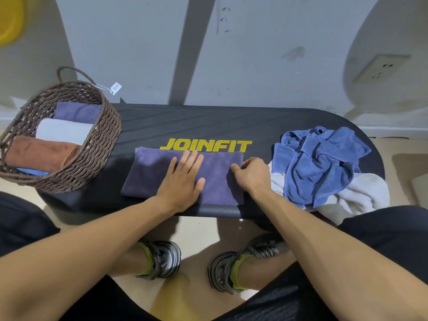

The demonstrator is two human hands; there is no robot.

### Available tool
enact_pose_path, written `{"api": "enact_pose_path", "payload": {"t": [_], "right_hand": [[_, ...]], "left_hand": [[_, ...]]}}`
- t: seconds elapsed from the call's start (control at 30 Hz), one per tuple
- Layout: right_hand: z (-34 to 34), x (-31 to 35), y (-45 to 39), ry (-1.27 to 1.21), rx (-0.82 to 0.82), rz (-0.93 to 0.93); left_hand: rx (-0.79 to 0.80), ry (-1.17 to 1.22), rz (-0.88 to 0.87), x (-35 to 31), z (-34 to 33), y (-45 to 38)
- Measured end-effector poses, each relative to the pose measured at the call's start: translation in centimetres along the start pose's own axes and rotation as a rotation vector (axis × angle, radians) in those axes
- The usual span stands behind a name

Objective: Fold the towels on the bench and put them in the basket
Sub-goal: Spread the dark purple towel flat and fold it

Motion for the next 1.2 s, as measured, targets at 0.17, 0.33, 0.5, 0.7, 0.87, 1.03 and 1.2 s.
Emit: {"api": "enact_pose_path", "payload": {"t": [0.17,0.33,0.5,0.7,0.87,1.03,1.2], "right_hand": [[0.4,0.2,-0.3,-0.205,-0.018,-0.03],[3.0,0.0,-2.1,-0.195,-0.054,-0.022],[3.9,-0.4,-2.5,-0.142,0.142,-0.089],[4.0,1.3,-1.3,-0.442,0.268,-0.205],[3.6,4.8,0.0,-0.596,0.199,-0.127],[1.5,8.8,2.3,-0.504,0.083,0.095],[-3.1,11.6,5.7,-0.475,0.195,0.255]], "left_hand": [[-0.042,-0.058,0.098,-1.0,-1.0,0.1],[-0.1,-0.03,0.175,-3.6,-2.0,0.3],[-0.092,-0.059,0.247,-4.6,-2.4,-0.3],[-0.146,-0.047,0.245,-3.0,-1.3,-0.2],[-0.136,0.028,0.363,1.1,-1.5,1.4],[-0.539,0.69,0.576,2.8,2.3,1.9],[-0.109,1.776,0.883,3.7,2.8,0.8]]}}
Point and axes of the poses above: each hand's wrist, its own y-axis away from the middle knuckle, its own z-axis out of the back of the hand, x = y × z, the point moved 6 cm from there along -y, towards the middle knuckle, and after that the axes turned 6 degrees about -x, right-handed, at the moved point
